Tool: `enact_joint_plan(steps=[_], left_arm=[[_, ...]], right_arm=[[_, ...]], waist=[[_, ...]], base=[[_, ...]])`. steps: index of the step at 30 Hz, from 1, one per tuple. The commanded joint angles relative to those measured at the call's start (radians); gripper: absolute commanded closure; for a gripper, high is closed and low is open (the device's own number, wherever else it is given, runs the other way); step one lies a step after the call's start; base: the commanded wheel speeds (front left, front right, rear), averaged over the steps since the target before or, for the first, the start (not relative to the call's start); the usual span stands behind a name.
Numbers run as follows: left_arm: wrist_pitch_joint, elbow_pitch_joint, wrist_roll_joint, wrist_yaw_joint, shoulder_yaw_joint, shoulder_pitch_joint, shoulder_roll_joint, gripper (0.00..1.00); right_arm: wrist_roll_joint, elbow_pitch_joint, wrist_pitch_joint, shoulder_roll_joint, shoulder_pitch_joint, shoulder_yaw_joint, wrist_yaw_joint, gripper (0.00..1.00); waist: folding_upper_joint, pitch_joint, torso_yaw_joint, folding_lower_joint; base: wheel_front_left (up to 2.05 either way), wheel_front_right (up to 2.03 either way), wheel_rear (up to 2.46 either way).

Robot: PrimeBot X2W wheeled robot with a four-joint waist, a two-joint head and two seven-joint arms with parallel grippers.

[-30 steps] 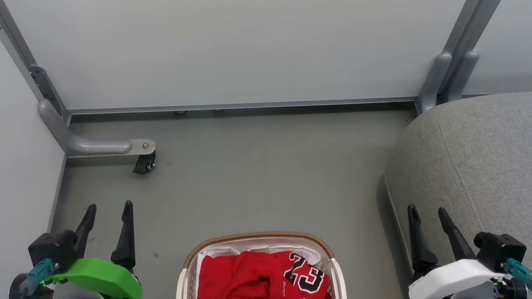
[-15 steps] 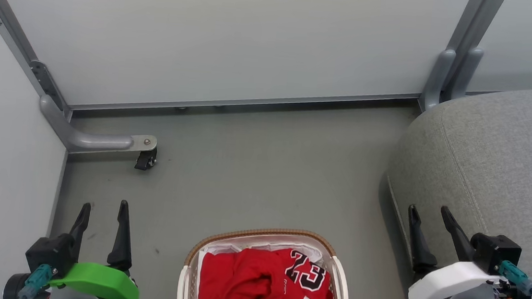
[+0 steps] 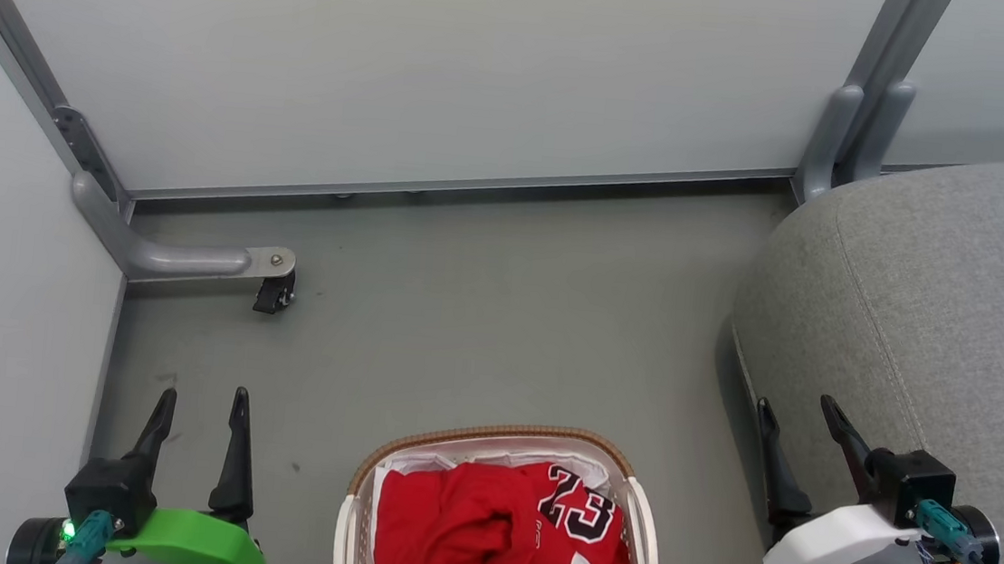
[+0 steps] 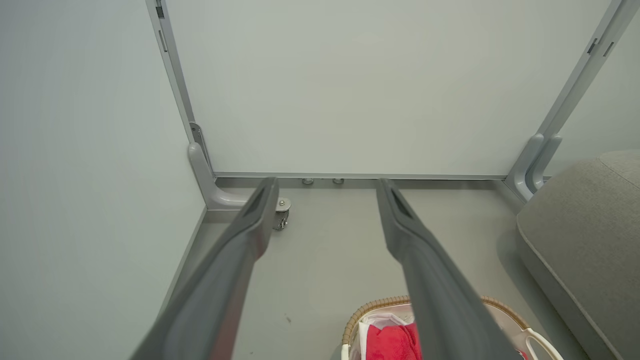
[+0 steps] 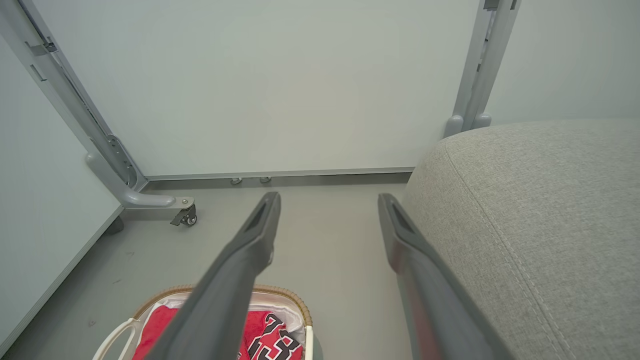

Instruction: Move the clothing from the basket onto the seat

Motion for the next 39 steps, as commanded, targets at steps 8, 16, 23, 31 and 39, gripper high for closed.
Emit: enact_joint_plan(steps=[8, 16, 23, 31, 39], left_arm=[[-0.02, 0.019, 0.045, -0.009, -0.028, -0.045, 0.0, 0.0], [-0.026, 0.053, 0.03, -0.011, -0.095, -0.116, 0.001, 0.0], [-0.026, 0.082, 0.012, -0.011, -0.151, -0.188, 0.025, 0.0], [-0.026, 0.129, -0.014, -0.011, -0.203, -0.259, 0.057, 0.0], [-0.026, 0.195, -0.029, -0.011, -0.273, -0.309, 0.109, 0.0]], right_arm=[[-0.066, -0.01, -0.021, -0.004, -0.048, 0.014, 0.0, 0.0], [-0.075, -0.038, -0.027, -0.004, -0.108, 0.044, 0.0, 0.0], [-0.047, -0.068, -0.027, -0.003, -0.166, 0.07, 0.0, 0.0], [-0.004, -0.113, -0.027, -0.003, -0.233, 0.105, 0.0, 0.0], [0.045, -0.162, -0.027, -0.003, -0.28, 0.148, 0.0, 0.0]], waist=[[0.0, 0.088, -0.02, 0.0], [0.0, 0.22, -0.065, 0.0], [0.0, 0.336, -0.114, 0.0], [0.0, 0.454, -0.178, 0.0], [0.0, 0.543, -0.246, 0.0]], base=[[0.0, 0.0, 0.0], [0.0, 0.0, 0.0], [0.0, 0.0, 0.0], [0.0, 0.0, 0.0], [0.0, 0.0, 0.0]])
